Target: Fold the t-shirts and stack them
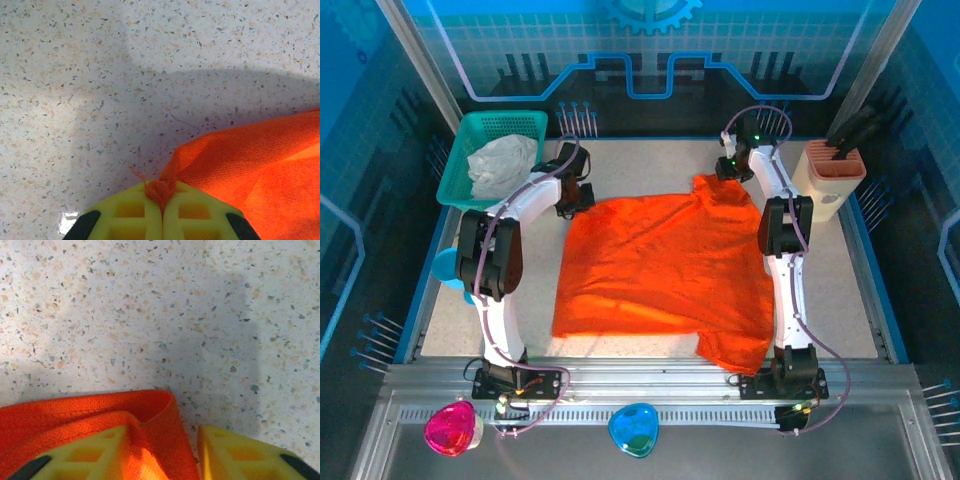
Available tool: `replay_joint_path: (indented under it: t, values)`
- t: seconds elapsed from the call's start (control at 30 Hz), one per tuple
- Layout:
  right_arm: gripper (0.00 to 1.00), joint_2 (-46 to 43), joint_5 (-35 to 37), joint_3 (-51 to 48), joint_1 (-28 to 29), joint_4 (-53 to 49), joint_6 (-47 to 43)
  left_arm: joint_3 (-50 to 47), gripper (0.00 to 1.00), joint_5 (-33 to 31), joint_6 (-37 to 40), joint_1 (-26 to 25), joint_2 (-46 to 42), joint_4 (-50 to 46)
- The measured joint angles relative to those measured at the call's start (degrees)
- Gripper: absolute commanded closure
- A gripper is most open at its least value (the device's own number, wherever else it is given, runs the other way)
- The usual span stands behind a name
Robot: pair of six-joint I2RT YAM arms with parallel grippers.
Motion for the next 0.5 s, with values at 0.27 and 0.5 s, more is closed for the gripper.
replay_joint_path:
  t: [0.27, 0.5]
  values:
    - [1.00, 0.31, -1.33, -0.04, 0.00, -0.11, 0.83, 0.00, 1.00, -0.02, 0.00, 0.00, 0.00, 0.00]
    - [1.00, -6.86, -1.42, -8.57, -0.04, 0.33, 1.36, 1.64, 1.00, -0.63, 0.07, 0.00, -0.02, -1.79]
